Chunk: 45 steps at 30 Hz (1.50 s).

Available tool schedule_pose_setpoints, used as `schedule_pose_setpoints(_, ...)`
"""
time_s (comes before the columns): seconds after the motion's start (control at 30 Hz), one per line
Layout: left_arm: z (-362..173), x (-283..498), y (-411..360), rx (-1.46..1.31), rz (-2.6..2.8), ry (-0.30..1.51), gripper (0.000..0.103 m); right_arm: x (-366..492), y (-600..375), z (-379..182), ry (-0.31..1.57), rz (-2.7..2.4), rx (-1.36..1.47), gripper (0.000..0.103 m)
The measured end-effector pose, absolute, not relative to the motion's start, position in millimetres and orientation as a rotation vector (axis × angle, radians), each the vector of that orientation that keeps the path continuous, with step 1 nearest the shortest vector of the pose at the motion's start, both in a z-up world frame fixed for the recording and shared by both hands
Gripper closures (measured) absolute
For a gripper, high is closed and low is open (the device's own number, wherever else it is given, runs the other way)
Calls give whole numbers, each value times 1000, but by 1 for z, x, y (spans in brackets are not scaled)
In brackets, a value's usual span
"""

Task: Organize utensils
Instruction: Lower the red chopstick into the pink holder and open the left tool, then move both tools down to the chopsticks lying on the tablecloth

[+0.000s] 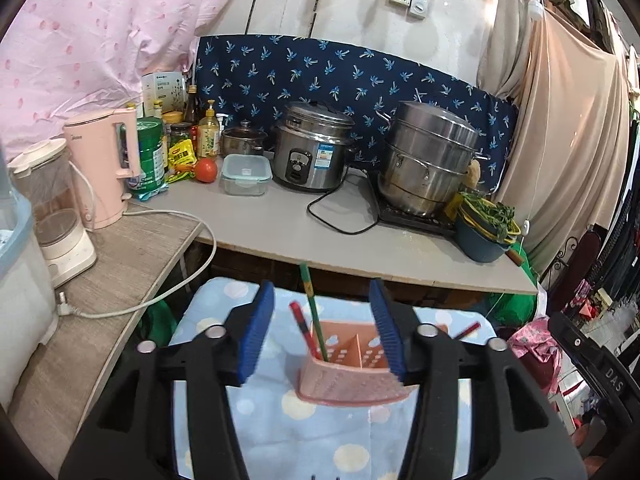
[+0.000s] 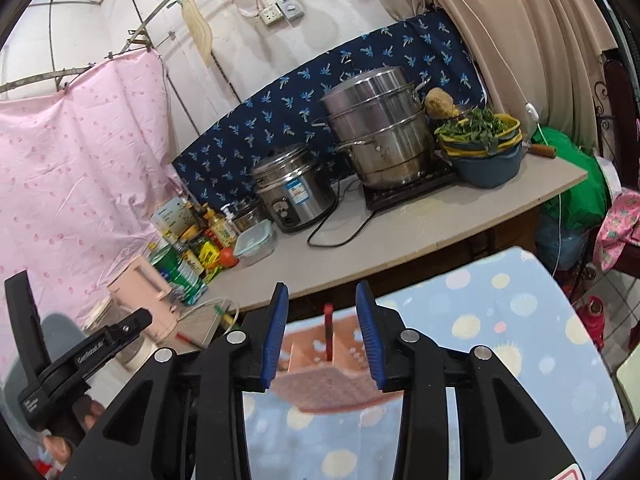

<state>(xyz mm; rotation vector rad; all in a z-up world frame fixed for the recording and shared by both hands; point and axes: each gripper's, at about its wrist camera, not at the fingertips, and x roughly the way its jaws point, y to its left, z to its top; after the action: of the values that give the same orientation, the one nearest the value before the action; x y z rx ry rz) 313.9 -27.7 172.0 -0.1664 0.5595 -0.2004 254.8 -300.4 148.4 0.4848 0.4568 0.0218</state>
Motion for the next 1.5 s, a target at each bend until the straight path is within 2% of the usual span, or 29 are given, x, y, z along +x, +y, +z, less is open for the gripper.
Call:
schedule_pose_setpoints(0.27,151,255,-26,-78,-174,622,48,187,-273,121,564,56,426,67)
schedule_pose_setpoints(0.97,35,139,-19,62,-168,835,48,55,-201,17,812,38,165,67)
schedule_pose_setpoints(1.23,-12,104,-11,104,-183,911,48,29,-190,-17,874,24,146,67)
schedule_pose_setpoints(1.5,-37,82,-6,103,-204,962,48,22,-185,-41,930,19,140,67)
